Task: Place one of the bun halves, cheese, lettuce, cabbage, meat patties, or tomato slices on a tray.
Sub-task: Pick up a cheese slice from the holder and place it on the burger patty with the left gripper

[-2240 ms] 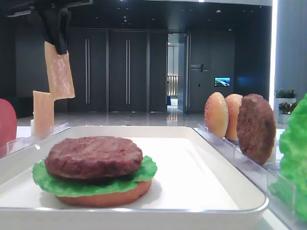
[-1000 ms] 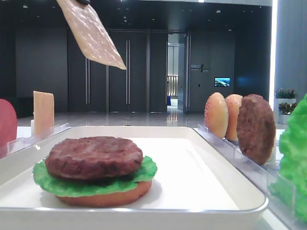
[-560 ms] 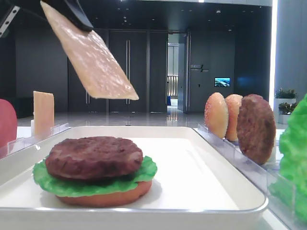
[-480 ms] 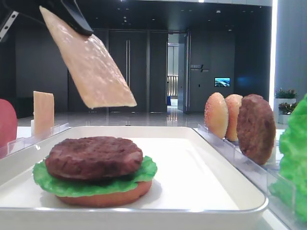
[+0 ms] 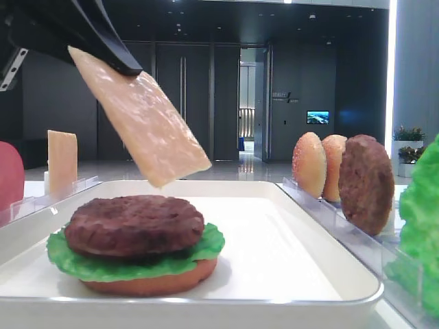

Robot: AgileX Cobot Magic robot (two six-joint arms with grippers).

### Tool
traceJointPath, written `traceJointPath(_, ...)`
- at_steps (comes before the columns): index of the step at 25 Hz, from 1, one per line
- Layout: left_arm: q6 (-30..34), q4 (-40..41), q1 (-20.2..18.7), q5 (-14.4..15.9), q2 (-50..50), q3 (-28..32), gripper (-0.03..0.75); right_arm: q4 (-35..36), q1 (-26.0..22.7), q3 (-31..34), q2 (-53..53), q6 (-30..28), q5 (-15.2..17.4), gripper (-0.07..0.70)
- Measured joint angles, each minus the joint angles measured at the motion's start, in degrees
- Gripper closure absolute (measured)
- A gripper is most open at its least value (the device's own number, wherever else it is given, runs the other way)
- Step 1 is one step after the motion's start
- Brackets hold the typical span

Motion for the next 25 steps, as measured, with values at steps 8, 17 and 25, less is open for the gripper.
traceJointPath(8, 3.6, -3.1, -1.0, -1.3, 0.6, 0.4, 0.697, 0.0, 0.0, 0.0, 0.0, 0.0, 0.0, 0.144)
traceJointPath(17, 4.8, -4.2, -2.2, -1.6, 2.9, 0.4, 0.697, 0.0, 0.0, 0.0, 0.0, 0.0, 0.0, 0.144)
traceJointPath(25, 4.2, -1.2, -2.2, -2.3, 2.9, 0.4, 0.697, 0.0, 0.0, 0.0, 0.0, 0.0, 0.0, 0.144)
